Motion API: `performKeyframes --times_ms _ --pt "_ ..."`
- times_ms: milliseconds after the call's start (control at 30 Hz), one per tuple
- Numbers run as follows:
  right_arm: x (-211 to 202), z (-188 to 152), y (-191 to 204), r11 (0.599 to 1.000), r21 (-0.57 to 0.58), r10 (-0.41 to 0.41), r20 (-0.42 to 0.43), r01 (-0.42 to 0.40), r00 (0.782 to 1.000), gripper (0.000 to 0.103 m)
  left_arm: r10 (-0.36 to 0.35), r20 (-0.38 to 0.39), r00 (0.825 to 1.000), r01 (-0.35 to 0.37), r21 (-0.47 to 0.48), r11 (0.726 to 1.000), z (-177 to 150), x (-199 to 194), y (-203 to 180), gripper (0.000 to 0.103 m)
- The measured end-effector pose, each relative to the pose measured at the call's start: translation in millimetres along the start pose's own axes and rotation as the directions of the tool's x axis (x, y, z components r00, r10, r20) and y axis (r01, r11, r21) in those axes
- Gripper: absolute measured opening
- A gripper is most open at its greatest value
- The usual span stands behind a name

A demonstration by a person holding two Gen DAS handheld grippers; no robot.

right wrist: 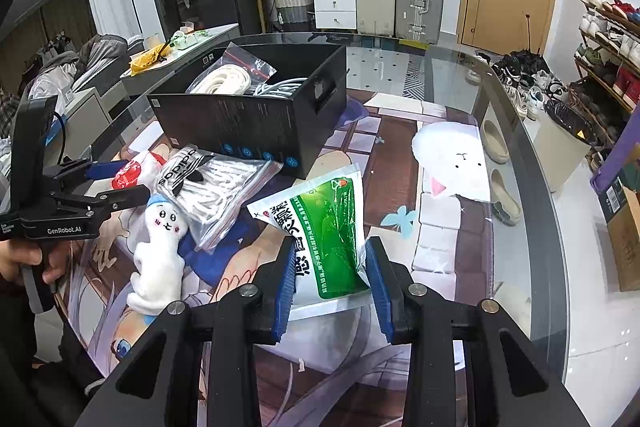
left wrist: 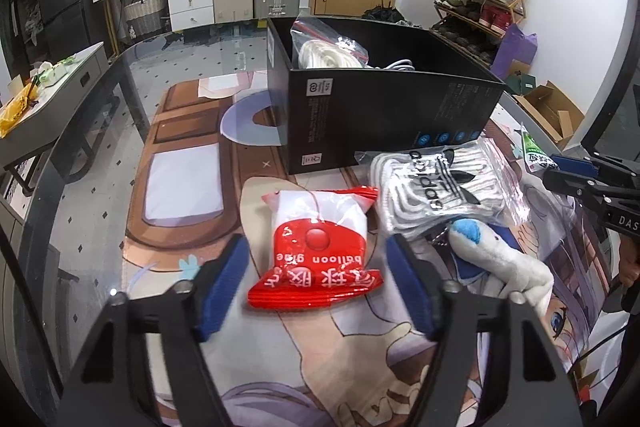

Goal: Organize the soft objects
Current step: 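Grasp the green-printed sachet with the right tool while the left tool grasps the red bag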

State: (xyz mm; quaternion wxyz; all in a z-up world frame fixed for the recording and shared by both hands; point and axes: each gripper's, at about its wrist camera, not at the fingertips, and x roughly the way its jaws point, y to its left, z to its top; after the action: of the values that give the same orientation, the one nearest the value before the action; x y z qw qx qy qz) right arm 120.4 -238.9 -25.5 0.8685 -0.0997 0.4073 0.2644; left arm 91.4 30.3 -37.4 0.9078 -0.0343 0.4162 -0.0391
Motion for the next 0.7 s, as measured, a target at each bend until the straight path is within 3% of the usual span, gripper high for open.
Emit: performKeyframes --times_ms 200,567,700 --pt "0.0 -0.5 0.9 1.000 -0.001 0.001 0.004 -0.001 1.000 0.034 -0.021 0.011 1.000 0.021 -0.014 1.000 -1.4 -5.0 3.6 0.051" --pt "-0.1 -0.2 1.4 1.000 0.002 0.002 0.008 -0.002 1.000 0.034 0.003 0.013 1.000 -0.003 -0.029 1.000 -9.4 -16.0 7.1 0.050" --pt "-1.3 0.8 2.7 1.000 0.003 0.005 0.017 -0.005 1.000 0.034 0.006 0.029 1.000 -0.006 -0.025 1.000 -12.2 -21.5 7.1 0.042"
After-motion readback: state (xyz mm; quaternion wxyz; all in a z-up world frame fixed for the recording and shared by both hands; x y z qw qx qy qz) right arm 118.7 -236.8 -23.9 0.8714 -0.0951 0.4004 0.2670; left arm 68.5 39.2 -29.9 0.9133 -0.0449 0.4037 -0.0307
